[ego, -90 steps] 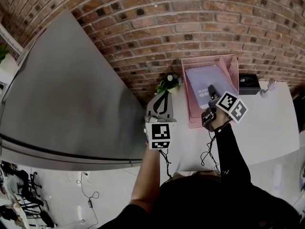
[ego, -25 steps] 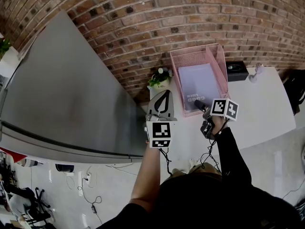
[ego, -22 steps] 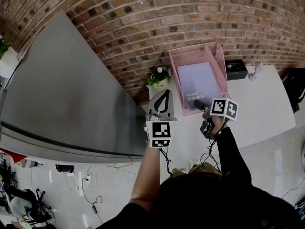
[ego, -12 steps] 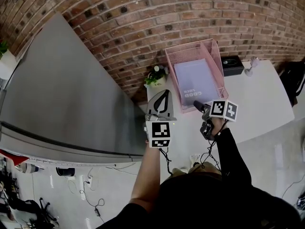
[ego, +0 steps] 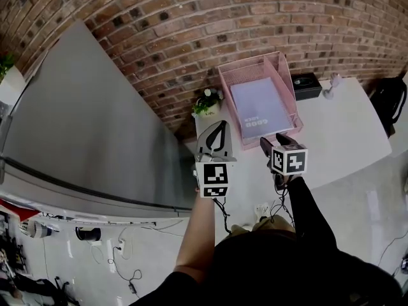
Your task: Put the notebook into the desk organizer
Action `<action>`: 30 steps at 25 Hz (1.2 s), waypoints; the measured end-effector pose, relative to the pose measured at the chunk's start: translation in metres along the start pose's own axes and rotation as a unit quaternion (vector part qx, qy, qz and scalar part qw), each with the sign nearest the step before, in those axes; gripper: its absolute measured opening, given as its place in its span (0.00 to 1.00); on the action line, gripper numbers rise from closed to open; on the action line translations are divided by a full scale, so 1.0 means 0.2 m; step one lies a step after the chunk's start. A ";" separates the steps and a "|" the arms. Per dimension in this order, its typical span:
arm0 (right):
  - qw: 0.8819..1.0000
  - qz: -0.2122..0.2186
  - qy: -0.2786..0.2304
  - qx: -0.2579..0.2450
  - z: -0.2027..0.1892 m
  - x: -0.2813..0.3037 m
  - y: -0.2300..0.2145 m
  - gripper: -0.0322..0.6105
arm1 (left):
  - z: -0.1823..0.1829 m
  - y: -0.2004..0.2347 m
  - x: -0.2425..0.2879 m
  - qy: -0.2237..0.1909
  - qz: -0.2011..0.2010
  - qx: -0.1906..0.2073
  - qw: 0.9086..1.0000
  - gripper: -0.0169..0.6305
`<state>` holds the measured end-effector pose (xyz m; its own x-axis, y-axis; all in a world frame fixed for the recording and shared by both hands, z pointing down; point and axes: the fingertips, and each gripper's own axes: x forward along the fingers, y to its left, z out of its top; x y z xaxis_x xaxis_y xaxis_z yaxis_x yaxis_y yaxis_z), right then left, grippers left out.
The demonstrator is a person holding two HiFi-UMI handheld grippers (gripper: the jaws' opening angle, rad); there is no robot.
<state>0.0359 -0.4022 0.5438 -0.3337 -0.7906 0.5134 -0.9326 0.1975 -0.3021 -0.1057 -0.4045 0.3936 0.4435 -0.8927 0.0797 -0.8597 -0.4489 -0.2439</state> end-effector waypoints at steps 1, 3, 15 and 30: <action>1.000 -0.010 -0.006 -0.021 -0.01 0.00 0.00 0.43 | 0.00 0.00 -0.01 -0.001 -0.001 0.000 1.000 0.04; 0.997 -0.030 -0.029 -0.062 0.00 -0.01 0.00 0.43 | 0.00 0.00 -0.02 0.000 -0.001 -0.001 1.000 0.04; 0.984 -0.057 -0.108 -0.133 0.01 -0.04 0.05 0.39 | -0.02 0.04 -0.04 0.004 0.007 0.000 1.000 0.04; 0.985 -0.050 -0.106 -0.128 0.07 0.09 -0.02 0.38 | -0.08 0.05 0.09 0.020 0.001 0.003 1.000 0.04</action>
<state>0.0350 -0.4249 0.5430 -0.2282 -0.9114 0.3424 -0.9724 0.2310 -0.0331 -0.1097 -0.4251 0.4085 0.4312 -0.8945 0.1178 -0.8592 -0.4470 -0.2489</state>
